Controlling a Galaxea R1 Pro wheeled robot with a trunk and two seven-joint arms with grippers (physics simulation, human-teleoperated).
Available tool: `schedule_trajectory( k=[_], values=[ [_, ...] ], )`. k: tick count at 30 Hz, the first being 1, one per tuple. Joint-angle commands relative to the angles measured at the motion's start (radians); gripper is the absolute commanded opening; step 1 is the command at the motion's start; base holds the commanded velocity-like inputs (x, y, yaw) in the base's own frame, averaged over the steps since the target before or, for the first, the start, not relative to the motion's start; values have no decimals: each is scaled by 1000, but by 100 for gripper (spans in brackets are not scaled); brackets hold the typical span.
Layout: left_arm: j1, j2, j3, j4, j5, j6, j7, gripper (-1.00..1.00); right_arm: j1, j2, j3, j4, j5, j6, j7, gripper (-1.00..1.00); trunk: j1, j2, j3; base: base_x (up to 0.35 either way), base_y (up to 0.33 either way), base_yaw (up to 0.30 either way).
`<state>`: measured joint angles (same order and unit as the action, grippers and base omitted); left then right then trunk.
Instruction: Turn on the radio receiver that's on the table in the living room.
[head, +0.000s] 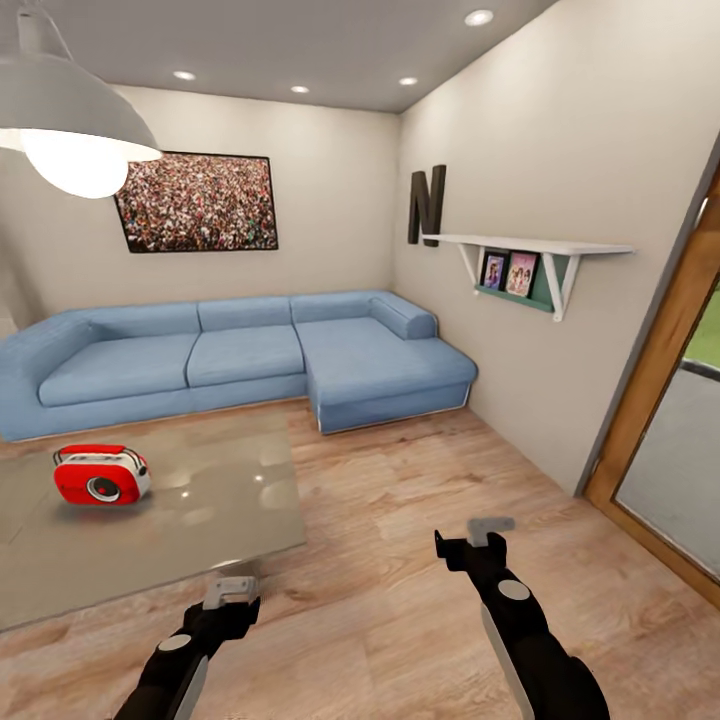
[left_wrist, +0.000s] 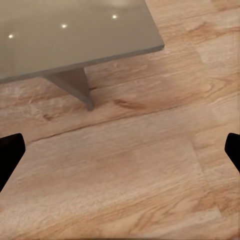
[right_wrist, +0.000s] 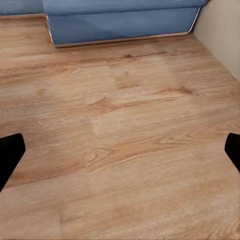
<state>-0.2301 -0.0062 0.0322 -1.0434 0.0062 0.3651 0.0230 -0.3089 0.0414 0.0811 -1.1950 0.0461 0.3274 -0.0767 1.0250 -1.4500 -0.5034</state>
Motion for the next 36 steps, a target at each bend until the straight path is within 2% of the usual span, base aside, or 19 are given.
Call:
schedule_trajectory(
  k=[1, 36],
  values=[
    [0, 0, 0, 0, 0, 0, 0, 100, 0, 0, 0, 0, 0, 0, 0, 100, 0, 0, -1, 0, 0, 240],
    [0, 0, -1, -3, 0, -20, -2, 100, 0, 0, 1, 0, 0, -1, 0, 100, 0, 0, -25, 0, 0, 239]
  ],
)
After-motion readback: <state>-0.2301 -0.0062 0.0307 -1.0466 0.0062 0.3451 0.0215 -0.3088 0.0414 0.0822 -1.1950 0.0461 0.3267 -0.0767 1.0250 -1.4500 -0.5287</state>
